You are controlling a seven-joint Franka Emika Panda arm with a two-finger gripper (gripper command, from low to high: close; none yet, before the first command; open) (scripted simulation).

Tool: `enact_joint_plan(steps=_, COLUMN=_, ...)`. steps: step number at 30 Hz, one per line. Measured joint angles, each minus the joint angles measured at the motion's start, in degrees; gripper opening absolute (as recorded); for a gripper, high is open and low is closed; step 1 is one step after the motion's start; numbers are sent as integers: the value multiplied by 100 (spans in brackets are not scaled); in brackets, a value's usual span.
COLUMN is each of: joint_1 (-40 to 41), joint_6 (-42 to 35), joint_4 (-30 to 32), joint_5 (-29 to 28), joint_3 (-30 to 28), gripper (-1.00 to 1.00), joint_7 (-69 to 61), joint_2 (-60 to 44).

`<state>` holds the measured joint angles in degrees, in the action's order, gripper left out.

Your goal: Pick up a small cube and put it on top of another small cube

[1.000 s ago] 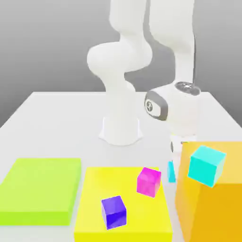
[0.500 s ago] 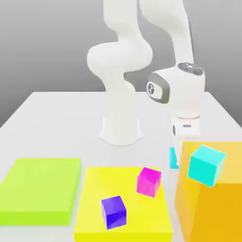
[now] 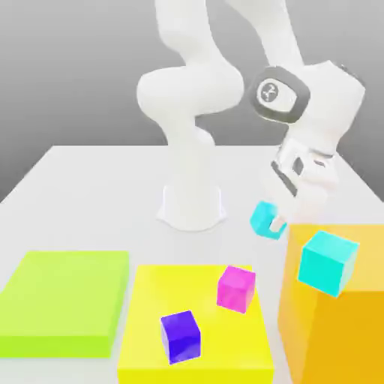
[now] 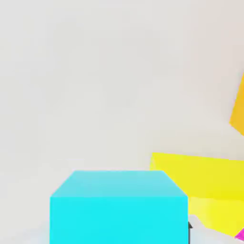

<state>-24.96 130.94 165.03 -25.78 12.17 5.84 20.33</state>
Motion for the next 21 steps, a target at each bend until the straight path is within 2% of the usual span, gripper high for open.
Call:
enact_joint_plan(steps=4, joint_1=381, joint_6=-39, joint_4=-472, joint_5=526, joint_3=-539, gripper=-100, joint_7=-98, joint_2=-132)
enact_joint_plan(steps=11, joint_1=764, joint_6=564, joint_4=-1034, joint_5=1893, joint_3=-1544, gripper=-100, joint_7=-504, joint_2=-475)
enact_joint_plan(steps=13, joint_1=820, joint_6=755, joint_4=-1069, joint_5=2230, joint_3=-1754, gripper=-100, joint_7=-608, joint_2=-518)
enact_joint_plan(steps=17, joint_1=815, joint_6=1614, joint_4=-923, joint_5=2433, joint_3=-1844, gripper=-100, joint_7=-707, joint_2=-1172)
enact_joint_plan(steps=18, joint_1=813, joint_6=1817, joint_4=-887, joint_5=2446, joint_3=-1851, gripper=100, joint_7=-715, joint_2=-1338)
enact_joint_plan(steps=21, joint_1=813, joint_6=1817, joint_4=-887, joint_5=2446, joint_3=-1851, gripper=100, joint_7=-715, joint_2=-1338)
